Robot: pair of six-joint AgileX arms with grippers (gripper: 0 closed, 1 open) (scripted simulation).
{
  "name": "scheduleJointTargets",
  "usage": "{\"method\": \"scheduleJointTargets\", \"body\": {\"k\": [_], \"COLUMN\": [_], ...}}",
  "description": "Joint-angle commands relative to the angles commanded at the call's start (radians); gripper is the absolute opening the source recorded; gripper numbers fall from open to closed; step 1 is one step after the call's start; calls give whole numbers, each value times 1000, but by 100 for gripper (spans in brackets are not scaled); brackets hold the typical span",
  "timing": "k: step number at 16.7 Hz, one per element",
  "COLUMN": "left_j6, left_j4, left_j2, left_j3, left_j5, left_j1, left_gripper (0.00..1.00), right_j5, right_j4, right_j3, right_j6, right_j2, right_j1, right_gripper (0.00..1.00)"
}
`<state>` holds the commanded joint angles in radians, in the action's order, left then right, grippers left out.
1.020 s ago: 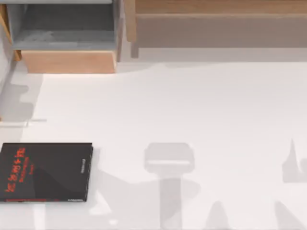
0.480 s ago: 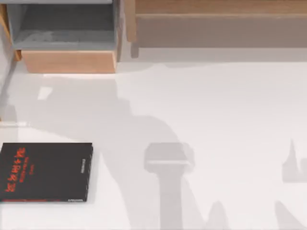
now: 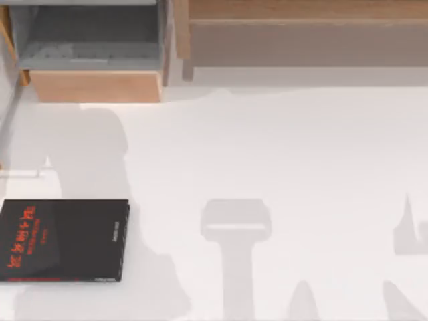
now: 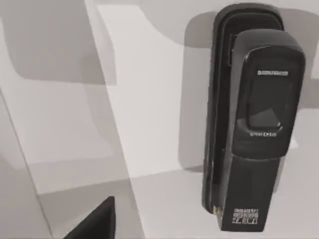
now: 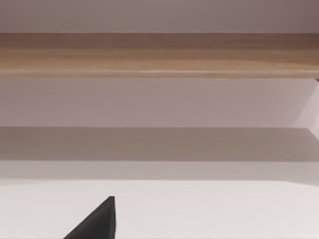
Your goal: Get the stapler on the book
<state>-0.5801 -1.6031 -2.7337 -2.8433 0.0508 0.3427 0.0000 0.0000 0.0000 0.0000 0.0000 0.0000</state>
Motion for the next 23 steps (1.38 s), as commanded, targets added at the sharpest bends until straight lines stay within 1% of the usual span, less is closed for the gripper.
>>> {"method": "scheduleJointTargets", "body": {"k": [3,10,13,19,23], "left_j6": [3,2,-3,-13,-8], "left_j4": [-4,4,47,161,247], "left_j2": [-48,-43,-2,113,105], "left_j3": [-60,-43,39,275,357], "left_j5": [12,11,11,15,13], "left_j1": [-6,-2,-1,10,6], "left_gripper": [100,100,100,100,100], "right_j5": [0,0,0,0,0], "right_j4": [0,0,0,0,0], "right_j3": [0,0,0,0,0], "right_j6": [0,0,0,0,0], "right_j2": [0,0,0,0,0], "right_j1": [0,0,0,0,0], "right_gripper": [100,100,100,100,100]}}
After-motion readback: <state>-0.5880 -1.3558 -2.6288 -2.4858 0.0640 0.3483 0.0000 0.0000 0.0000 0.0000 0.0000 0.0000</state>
